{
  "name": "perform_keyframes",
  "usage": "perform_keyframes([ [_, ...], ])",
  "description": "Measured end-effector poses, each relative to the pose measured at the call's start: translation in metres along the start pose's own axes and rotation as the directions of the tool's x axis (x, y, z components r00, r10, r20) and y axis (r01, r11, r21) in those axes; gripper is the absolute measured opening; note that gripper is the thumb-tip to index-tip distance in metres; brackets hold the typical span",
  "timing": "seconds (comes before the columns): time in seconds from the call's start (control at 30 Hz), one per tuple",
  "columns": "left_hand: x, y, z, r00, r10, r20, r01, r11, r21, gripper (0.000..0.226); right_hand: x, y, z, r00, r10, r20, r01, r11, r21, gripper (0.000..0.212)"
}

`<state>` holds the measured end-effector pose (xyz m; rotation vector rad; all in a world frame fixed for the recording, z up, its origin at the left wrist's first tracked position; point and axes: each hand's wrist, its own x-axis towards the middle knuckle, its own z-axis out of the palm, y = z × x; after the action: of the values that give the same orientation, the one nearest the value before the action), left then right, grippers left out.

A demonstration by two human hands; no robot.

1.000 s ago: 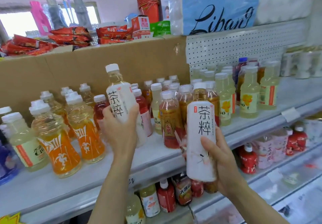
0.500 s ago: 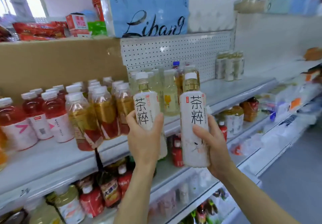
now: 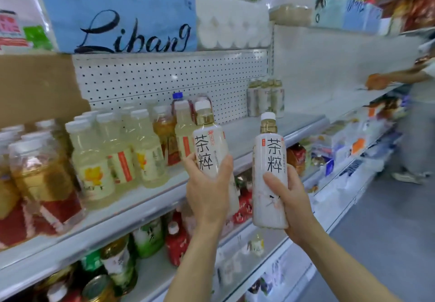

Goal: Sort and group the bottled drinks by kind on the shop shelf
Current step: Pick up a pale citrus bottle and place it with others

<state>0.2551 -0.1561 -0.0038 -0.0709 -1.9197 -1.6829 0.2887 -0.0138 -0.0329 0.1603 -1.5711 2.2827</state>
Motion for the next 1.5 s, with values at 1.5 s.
perform_keyframes([
  [1.5, 0.313, -0.08, 0.477, 0.976, -0.219, -0.009, 0.218, 0.975, -0.041, 0.062, 0.546, 0.01, -0.28, 0.979, -0.105, 0.175, 0.149, 0.953, -0.264, 0.064],
])
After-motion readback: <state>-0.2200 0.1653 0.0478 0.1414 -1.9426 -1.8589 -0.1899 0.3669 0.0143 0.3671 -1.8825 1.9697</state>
